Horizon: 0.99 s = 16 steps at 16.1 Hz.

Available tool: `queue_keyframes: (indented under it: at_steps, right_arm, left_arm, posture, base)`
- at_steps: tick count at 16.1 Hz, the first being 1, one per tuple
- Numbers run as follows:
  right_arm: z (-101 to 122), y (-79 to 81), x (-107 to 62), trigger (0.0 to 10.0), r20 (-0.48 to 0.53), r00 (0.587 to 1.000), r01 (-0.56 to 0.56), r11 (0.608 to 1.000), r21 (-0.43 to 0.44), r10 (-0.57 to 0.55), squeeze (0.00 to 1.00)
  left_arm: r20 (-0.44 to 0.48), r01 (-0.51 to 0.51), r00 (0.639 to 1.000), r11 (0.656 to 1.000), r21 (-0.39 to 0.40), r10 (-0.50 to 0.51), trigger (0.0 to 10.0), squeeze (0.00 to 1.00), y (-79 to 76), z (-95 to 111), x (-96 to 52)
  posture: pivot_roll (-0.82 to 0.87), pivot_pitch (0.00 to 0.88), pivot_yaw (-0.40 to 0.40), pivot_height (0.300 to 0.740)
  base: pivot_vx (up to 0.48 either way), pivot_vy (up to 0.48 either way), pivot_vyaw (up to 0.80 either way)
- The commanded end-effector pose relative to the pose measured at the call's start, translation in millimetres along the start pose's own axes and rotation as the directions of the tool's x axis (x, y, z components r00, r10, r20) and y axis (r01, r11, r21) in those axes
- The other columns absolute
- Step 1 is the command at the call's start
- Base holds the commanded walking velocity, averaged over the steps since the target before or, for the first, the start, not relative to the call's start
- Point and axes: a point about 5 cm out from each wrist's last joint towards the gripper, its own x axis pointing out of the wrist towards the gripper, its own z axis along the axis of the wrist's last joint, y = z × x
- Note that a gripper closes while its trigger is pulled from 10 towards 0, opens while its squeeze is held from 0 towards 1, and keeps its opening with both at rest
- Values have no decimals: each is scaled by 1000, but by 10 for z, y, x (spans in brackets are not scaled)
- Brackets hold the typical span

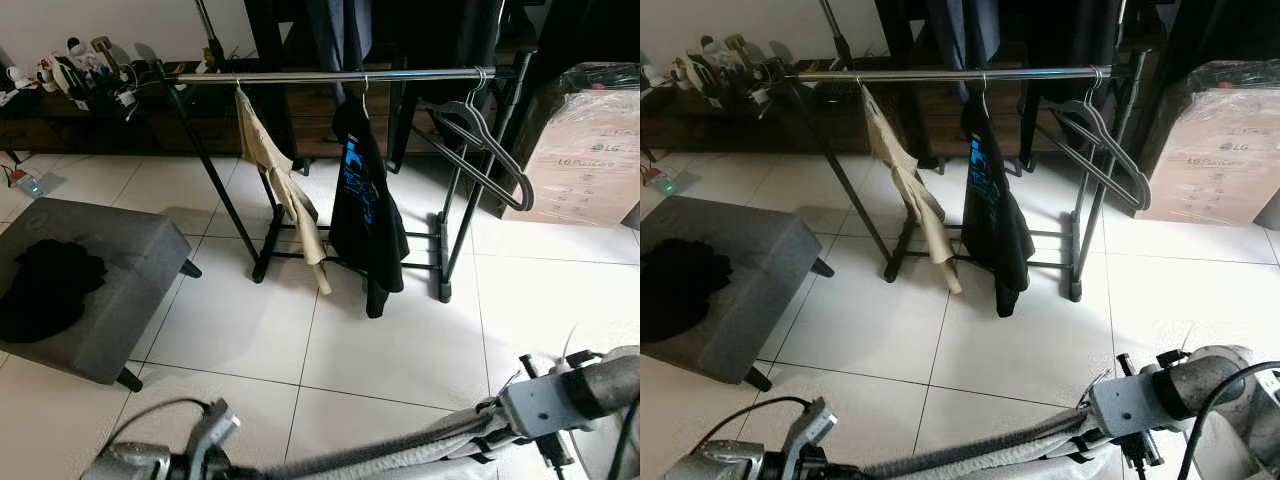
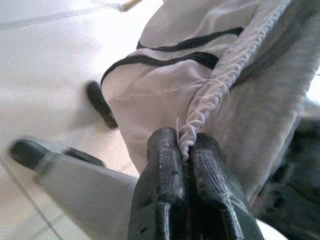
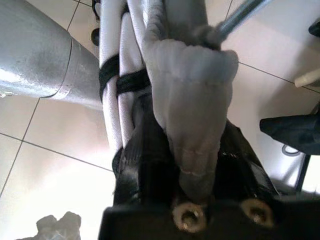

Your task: Hang hanger

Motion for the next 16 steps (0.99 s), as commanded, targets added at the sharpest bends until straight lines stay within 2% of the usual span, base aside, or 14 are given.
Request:
queue_keyframes:
  at_steps: [1,2,3,4,6,7,8,9,10,11,12,13,14,16]
  right_arm:
    - [-75,7,-13,0,-81,997,5,1000,-4,-5,0]
    - [-88,3,85,0,-102,995,22,1000,8,-21,0]
    - [-88,3,85,0,-102,995,22,1000,8,-21,0]
    - [-28,-21,253,0,-91,995,42,999,9,-41,0]
    - [-14,-66,345,0,-109,991,85,996,22,-82,0]
    - [-25,-112,403,0,-133,982,137,990,34,-131,0]
    - [33,-167,469,0,-79,979,195,977,88,-189,0]
    - [102,-198,510,0,-25,975,221,966,134,-219,0]
    - [152,-238,529,0,-2,968,248,956,158,-250,0]
    - [157,-266,526,0,-1,962,270,945,183,-274,0]
    - [163,-305,495,0,14,949,304,928,214,-314,0]
    - [171,-313,483,0,28,946,309,924,226,-323,0]
    - [155,-346,449,0,22,932,342,900,269,-361,0]
    - [122,-358,403,0,5,924,366,887,280,-383,0]
  left_arm:
    - [-11,-87,996,996,-35,86,0,0,89,-89,-134]
    - [120,-38,992,999,-11,39,0,0,-2,213,-106]
    - [120,-38,992,999,-11,39,0,0,-2,213,-106]
    - [280,72,957,997,40,-80,0,0,-209,634,-114]
    - [302,161,937,984,75,-176,0,0,-359,761,-123]
    - [255,189,943,974,123,-215,0,0,-444,757,-104]
    - [180,186,959,967,171,-217,0,0,-489,693,-72]
    - [149,160,971,970,181,-188,0,0,-482,648,-47]
    - [78,98,990,975,198,-115,0,0,-425,557,-5]
    - [-11,80,997,970,229,-80,0,0,-418,460,15]
    - [-58,52,998,969,243,-40,0,0,-414,375,27]
    - [-47,35,999,974,226,-25,0,0,-402,372,32]
    - [-73,-28,996,975,219,45,0,0,-342,328,26]
    - [-104,-125,983,965,232,152,39,0,-238,277,-8]
  posture:
    - [-160,214,117,740]
    - [-156,211,117,740]
    - [-156,211,117,740]
    - [-150,206,117,740]
    - [-144,200,116,740]
    - [-139,197,117,740]
    - [-137,192,120,740]
    - [-140,191,121,740]
    - [-142,189,120,740]
    - [-143,189,118,740]
    - [-142,189,118,740]
    - [-144,191,117,740]
    - [-143,193,115,740]
    - [-141,195,114,740]
  base:
    - [0,0,0]
    - [0,0,0]
    - [0,0,0]
    - [0,0,0]
    - [0,0,0]
    - [0,0,0]
    - [0,0,0]
    - [0,0,0]
    - [0,0,0]
    - [0,0,0]
    - [0,0,0]
    - [0,0,0]
    - [0,0,0]
    - [0,0,0]
